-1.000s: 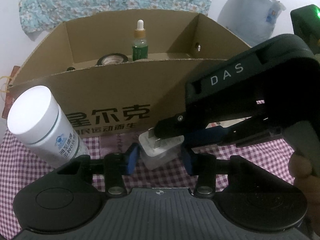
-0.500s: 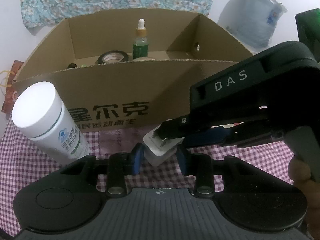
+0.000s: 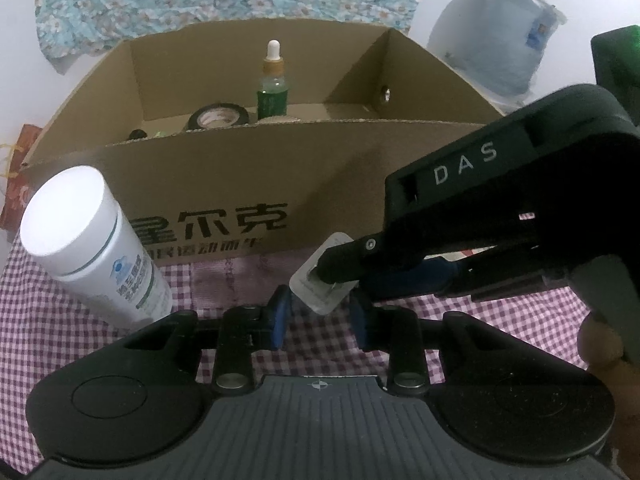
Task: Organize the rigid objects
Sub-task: 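Lift the white charger plug from the table with the right gripper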
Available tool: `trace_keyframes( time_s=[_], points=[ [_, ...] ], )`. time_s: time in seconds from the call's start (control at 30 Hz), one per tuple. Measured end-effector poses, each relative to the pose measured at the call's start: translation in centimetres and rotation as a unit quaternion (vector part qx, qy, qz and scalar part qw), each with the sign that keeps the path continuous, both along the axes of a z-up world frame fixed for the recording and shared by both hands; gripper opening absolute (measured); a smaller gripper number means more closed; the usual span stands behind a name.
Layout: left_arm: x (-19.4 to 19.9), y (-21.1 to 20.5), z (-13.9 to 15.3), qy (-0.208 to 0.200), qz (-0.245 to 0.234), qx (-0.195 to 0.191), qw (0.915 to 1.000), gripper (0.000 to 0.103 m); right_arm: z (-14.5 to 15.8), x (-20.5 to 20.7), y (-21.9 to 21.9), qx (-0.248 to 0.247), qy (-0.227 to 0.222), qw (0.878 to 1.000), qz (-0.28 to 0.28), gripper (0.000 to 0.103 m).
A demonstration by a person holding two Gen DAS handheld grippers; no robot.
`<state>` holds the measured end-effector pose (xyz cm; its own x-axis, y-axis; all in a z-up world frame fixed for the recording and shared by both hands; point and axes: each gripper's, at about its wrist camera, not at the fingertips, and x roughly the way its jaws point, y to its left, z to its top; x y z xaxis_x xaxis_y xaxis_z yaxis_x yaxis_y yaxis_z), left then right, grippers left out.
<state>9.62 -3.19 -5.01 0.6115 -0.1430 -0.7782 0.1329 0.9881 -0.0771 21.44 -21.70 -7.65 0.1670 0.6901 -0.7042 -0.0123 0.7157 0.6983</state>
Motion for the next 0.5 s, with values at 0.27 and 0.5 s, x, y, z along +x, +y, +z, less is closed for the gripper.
trace_keyframes(
  time_s=[0.27, 0.5],
  points=[
    [0.8, -0.2, -0.7, 0.007, -0.007, 0.001, 0.9999, 0.033, -0.5, 0.8, -0.7, 0.014, 0.018, 0.999, -0.036, 0.034],
    [1.5, -0.2, -1.1, 0.006, -0.005, 0.001, 1.0, 0.033, -1.6, 1.4, -0.6, 0.018, 0.035, 0.998, -0.048, 0.038]
  ],
)
